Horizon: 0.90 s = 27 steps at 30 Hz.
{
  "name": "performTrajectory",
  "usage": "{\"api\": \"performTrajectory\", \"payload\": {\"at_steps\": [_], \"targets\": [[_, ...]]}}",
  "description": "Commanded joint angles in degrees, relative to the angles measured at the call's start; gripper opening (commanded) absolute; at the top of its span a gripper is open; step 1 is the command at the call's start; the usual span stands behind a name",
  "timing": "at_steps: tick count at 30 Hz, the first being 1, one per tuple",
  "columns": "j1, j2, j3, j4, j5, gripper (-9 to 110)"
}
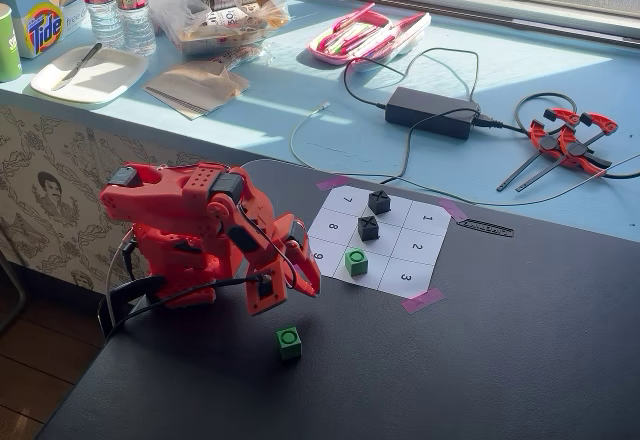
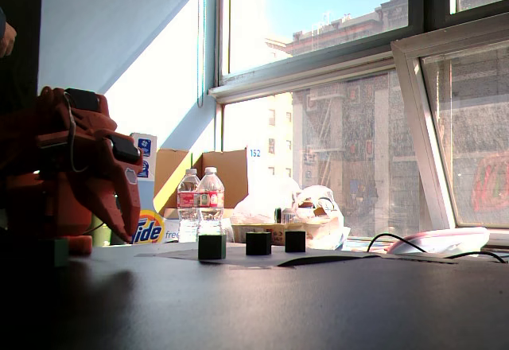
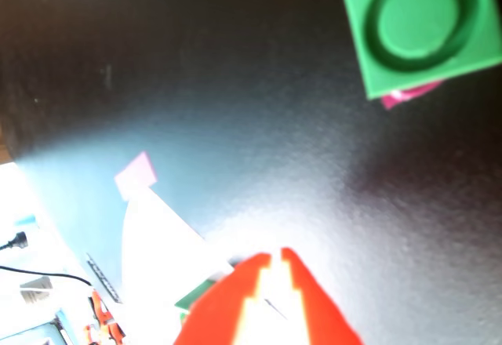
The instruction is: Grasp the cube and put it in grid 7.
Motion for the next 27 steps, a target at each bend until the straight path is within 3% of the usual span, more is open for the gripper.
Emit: {"api": "performTrajectory", "payload": {"at_steps": [1,18,27], "targets": [[0.4,0.2,2.5,-0.9,0.7,0],[-0.4,0.3,1.9,-0.7,-0.5,0],[2.5,-11.6,-20.8,4.1,-3.4,0]]}}
